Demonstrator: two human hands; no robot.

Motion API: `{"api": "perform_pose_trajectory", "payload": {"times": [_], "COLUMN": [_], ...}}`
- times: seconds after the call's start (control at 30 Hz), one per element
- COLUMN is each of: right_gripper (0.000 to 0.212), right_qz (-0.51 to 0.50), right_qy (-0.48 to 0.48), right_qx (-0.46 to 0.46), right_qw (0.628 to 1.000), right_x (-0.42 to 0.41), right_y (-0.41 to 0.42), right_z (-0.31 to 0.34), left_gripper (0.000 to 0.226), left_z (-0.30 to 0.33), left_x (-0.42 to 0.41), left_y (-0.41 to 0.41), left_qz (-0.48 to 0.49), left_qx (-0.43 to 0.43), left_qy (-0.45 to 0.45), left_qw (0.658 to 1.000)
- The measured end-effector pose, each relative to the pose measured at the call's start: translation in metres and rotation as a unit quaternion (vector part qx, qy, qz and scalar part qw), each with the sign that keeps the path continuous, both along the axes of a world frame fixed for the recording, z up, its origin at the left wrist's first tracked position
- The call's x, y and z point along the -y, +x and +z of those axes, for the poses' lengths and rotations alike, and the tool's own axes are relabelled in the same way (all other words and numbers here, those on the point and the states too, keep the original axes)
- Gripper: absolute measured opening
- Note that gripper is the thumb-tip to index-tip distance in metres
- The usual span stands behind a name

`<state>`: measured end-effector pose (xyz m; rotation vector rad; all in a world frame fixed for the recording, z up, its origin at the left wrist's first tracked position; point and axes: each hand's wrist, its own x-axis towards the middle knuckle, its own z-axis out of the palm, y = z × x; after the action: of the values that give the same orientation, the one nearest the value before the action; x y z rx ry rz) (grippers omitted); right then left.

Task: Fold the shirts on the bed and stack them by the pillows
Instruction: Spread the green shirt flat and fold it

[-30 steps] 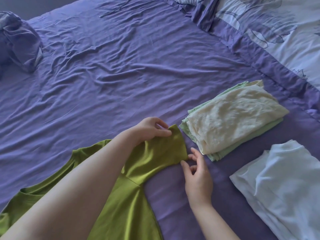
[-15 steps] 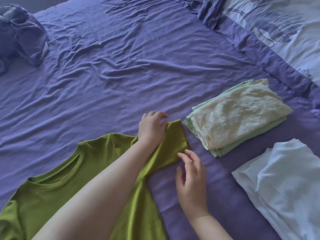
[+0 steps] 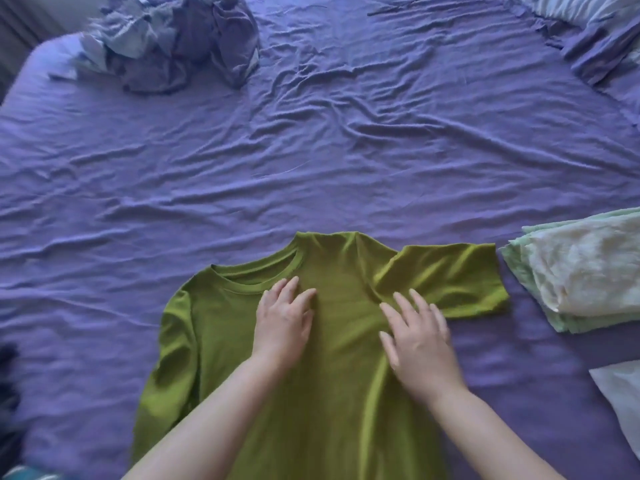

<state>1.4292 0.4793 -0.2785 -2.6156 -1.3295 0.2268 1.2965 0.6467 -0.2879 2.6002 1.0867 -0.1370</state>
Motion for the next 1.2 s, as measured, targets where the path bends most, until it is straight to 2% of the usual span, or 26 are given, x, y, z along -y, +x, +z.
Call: {"api": "perform_pose_trajectory", "payload": {"times": [0.1,0.2,0.33,0.4,0.47,0.53,0.57,0.63,0.7,0.8,0.9,0.97,1.07,1.2], "right_gripper": [0.052,0.055,0.056,0.054,0.052,0.051,0.049,0.047,0.051,0.056,0.03,0.019,0.015,0.014], "right_qz": [0.109,0.155,0.181,0.201,0.232,0.262,0.274,0.296,0.334,0.397,0.394,0.357,0.274,0.199], "right_qy": [-0.038,-0.07,-0.087,-0.089,-0.085,-0.075,-0.068,-0.06,-0.066,-0.092,-0.107,-0.087,-0.064,-0.05], "right_qx": [-0.066,-0.093,-0.088,-0.092,-0.104,-0.116,-0.118,-0.113,-0.083,-0.057,-0.06,-0.065,-0.122,-0.213], "right_qw": [0.991,0.981,0.976,0.971,0.963,0.955,0.952,0.947,0.937,0.911,0.911,0.928,0.952,0.955], "right_x": [-0.038,-0.071,-0.11,-0.126,-0.149,-0.175,-0.188,-0.214,-0.239,-0.27,-0.29,-0.299,-0.306,-0.307], "right_y": [-0.039,-0.072,-0.113,-0.125,-0.142,-0.157,-0.164,-0.173,-0.179,-0.185,-0.186,-0.181,-0.174,-0.176], "right_z": [-0.003,-0.01,-0.011,-0.01,-0.008,-0.004,-0.001,0.005,0.011,0.021,0.032,0.037,0.038,0.029], "left_gripper": [0.045,0.041,0.03,0.038,0.054,0.066,0.066,0.043,0.017,0.017,0.019,0.022,0.022,0.022], "left_z": [0.001,0.002,0.009,0.01,0.012,0.012,0.011,0.011,0.014,0.019,0.021,0.021,0.024,0.036], "left_x": [-0.021,-0.038,-0.053,-0.057,-0.067,-0.08,-0.087,-0.097,-0.105,-0.115,-0.12,-0.12,-0.119,-0.12], "left_y": [-0.05,-0.093,-0.141,-0.157,-0.175,-0.186,-0.189,-0.193,-0.195,-0.199,-0.21,-0.224,-0.248,-0.288], "left_qz": [0.012,0.022,0.09,0.171,0.297,0.408,0.427,0.415,0.382,0.355,0.329,0.307,0.276,0.262], "left_qx": [-0.028,-0.03,0.039,0.07,0.121,0.172,0.174,0.164,0.183,0.232,0.225,0.209,0.209,0.145], "left_qy": [-0.004,-0.003,0.007,0.03,-0.048,-0.185,-0.233,-0.297,-0.317,-0.344,-0.37,-0.395,-0.443,-0.522], "left_qw": [1.0,0.999,0.995,0.982,0.946,0.878,0.856,0.844,0.849,0.838,0.839,0.84,0.827,0.799]}}
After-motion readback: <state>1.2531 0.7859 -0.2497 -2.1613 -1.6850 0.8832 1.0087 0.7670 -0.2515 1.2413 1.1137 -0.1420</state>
